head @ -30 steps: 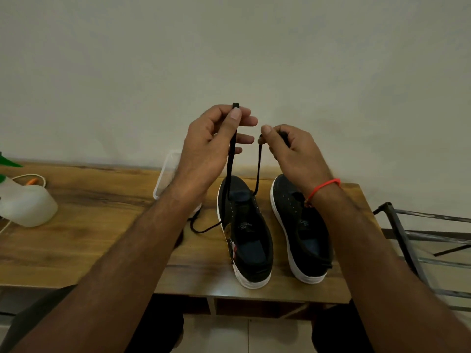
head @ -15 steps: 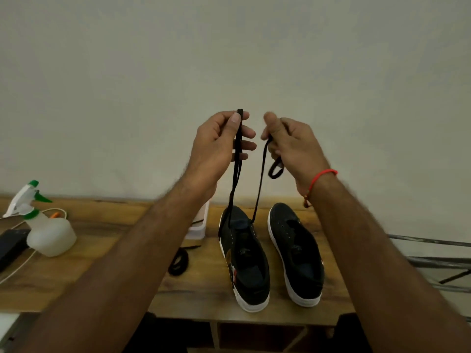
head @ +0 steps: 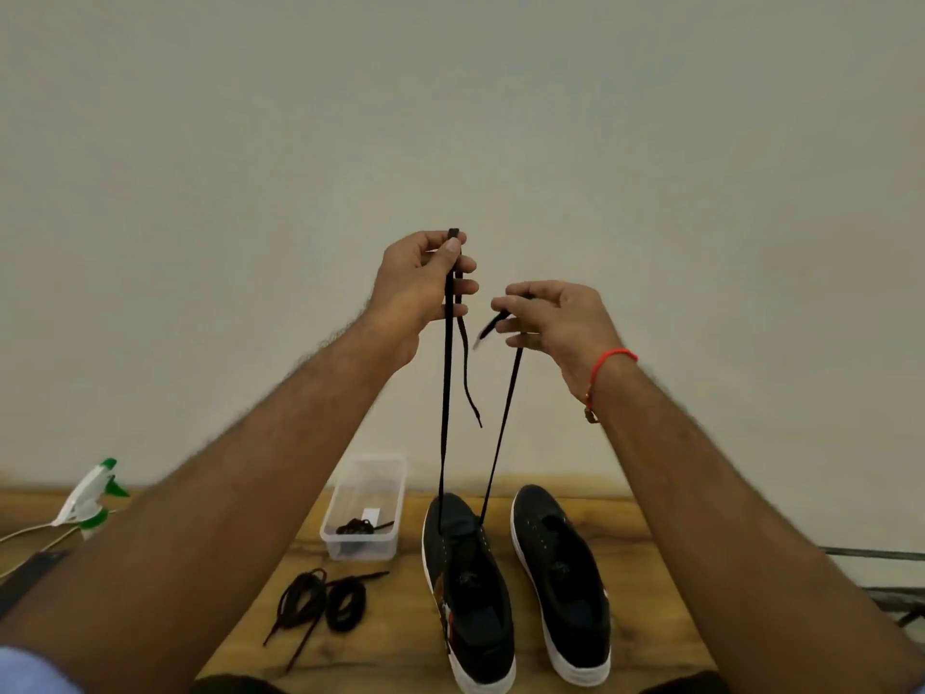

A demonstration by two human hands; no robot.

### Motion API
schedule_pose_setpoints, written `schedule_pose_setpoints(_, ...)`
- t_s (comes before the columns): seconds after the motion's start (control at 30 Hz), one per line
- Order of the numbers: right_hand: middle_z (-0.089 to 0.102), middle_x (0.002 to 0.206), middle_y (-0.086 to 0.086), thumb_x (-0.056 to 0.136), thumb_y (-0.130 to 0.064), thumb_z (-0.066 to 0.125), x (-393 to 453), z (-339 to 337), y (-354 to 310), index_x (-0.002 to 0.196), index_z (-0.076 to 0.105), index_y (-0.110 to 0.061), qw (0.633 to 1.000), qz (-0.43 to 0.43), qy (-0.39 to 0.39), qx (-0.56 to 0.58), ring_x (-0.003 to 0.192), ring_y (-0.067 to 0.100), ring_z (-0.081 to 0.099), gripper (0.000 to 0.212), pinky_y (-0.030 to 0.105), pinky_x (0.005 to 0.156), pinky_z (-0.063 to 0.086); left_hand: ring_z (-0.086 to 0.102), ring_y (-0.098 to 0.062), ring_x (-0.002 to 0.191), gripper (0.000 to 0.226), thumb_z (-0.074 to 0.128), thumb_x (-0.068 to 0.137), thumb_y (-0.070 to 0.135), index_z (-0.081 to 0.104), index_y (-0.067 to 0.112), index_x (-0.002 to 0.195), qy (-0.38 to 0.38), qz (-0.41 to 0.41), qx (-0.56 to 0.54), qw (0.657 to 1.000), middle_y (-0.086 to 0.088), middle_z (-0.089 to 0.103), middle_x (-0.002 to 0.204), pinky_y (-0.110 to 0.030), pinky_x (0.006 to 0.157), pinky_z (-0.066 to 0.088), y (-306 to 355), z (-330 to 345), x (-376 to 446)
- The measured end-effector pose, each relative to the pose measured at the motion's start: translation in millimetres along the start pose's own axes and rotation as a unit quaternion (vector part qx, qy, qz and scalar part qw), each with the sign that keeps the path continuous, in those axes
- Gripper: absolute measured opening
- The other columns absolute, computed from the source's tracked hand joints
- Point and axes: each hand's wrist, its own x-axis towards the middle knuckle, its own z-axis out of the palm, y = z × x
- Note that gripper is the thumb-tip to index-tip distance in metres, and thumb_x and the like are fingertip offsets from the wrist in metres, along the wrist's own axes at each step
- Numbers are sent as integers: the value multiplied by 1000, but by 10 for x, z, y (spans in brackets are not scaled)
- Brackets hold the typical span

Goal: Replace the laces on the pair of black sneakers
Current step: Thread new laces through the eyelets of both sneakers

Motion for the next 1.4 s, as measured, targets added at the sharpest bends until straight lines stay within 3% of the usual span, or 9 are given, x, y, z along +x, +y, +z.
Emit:
schedule_pose_setpoints(0.07,77,92,11,94,-9,66,27,11,-54,98,71,-5,998,-23,19,-56,76,23,72,8,34,68,60,73,-14,79,23,57,104,25,64,13,123,2,-5,-6,1000,1,72,93,-42,76,64,108,12,52)
schedule_pose_setpoints(0.33,76,104,9,93,9,57,149,-32,-285,114,65,-4,998,-45,17,40,94,24,74,26,32,74,60,75,-14,82,23,56,105,21,61,15,126,14,23,-4,1000,-1,74,101,-39,75,64,549,58,193)
schedule_pose_setpoints(0.47,77,84,1,96,-19,66,188,-9,-366,96,71,-12,989,-93,81,-85,72,20,74,9,28,59,56,75,-15,82,23,55,105,22,61,14,126,18,36,-4,999,-1,74,101,-40,74,64,684,68,244)
schedule_pose_setpoints(0.6,69,65,-4,99,-47,55,251,-13,-465,81,74,-18,955,-128,128,-236,63,7,64,39,26,64,50,75,-15,81,23,55,105,24,59,15,127,26,50,-2,998,-1,74,100,-41,70,65,777,72,298)
schedule_pose_setpoints(0.7,66,80,-10,100,-48,53,311,27,-557,88,78,-14,956,-119,90,-251,75,0,57,43,16,68,40,75,-16,79,25,55,105,27,59,16,127,28,58,-4,998,-1,75,99,-44,68,65,831,93,332)
schedule_pose_setpoints(0.8,71,92,-2,98,-43,59,395,66,-630,95,78,-13,967,-108,65,-220,79,7,58,36,25,80,46,74,-16,77,23,54,106,26,58,16,126,27,69,-1,997,-1,74,99,-43,69,65,898,114,361)
schedule_pose_setpoints(0.93,70,81,-6,92,-39,70,494,89,-679,92,79,-12,969,-106,73,-209,65,4,56,28,28,75,51,77,-18,81,22,54,105,13,55,14,127,19,85,5,996,-3,74,105,-41,70,64,975,142,419)
schedule_pose_setpoints(1.2,69,84,3,100,-34,59,490,102,-454,97,74,-6,988,-64,1,-144,75,17,67,31,35,81,59,70,-8,75,32,50,104,6,49,19,133,26,83,67,994,5,74,105,-24,60,49,753,105,429)
schedule_pose_setpoints(1.4,64,78,4,103,-27,55,328,90,231,103,72,-5,979,10,-60,-194,59,18,53,29,32,58,53,63,-9,72,57,43,99,-7,50,32,140,-7,59,176,983,6,69,105,-15,54,44,6,45,200)
